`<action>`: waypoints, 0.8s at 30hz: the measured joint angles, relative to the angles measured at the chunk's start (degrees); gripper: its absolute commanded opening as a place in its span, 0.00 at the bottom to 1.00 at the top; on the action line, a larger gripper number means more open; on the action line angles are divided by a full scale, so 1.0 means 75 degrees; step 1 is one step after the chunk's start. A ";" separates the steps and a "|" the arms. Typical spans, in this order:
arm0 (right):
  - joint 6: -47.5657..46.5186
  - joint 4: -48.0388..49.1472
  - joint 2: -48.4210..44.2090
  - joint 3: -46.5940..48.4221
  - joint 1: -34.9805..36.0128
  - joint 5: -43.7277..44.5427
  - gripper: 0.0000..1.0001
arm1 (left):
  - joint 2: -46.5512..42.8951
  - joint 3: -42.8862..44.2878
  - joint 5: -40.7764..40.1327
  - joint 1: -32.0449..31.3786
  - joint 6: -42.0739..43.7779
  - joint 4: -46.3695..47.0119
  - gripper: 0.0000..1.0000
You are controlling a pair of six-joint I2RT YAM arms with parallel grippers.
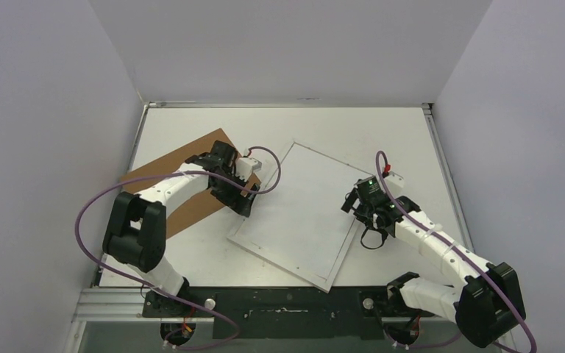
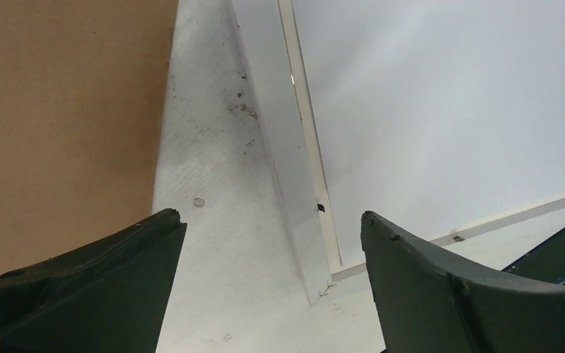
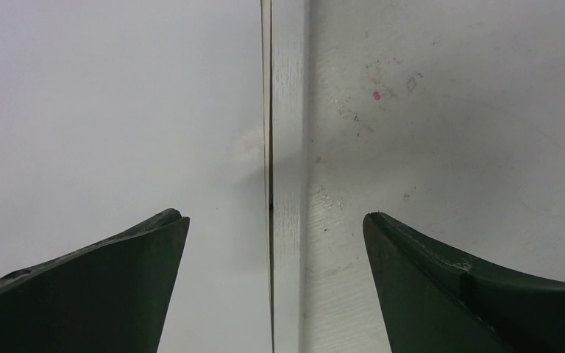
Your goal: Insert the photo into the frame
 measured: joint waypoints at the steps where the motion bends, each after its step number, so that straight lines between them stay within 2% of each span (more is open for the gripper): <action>1: 0.0009 0.0000 0.0000 0.0000 -0.0015 -0.0017 0.93 | 0.0035 0.0000 -0.0012 -0.0020 -0.0009 0.0006 0.86; 14: 0.0108 0.0038 0.0000 -0.0248 -0.0044 -0.0146 0.93 | 0.0192 -0.0157 -0.0277 -0.0449 -0.0044 0.0055 0.61; 18: 0.0178 0.0119 0.0000 -0.0268 -0.0044 -0.0213 0.93 | 0.0248 -0.0157 -0.0364 -0.0539 -0.0035 0.0058 0.55; 24: 0.0242 0.0187 0.0000 -0.0393 -0.0044 -0.0318 0.93 | 0.0493 -0.0157 -0.0458 -0.0595 -0.0032 0.0067 0.52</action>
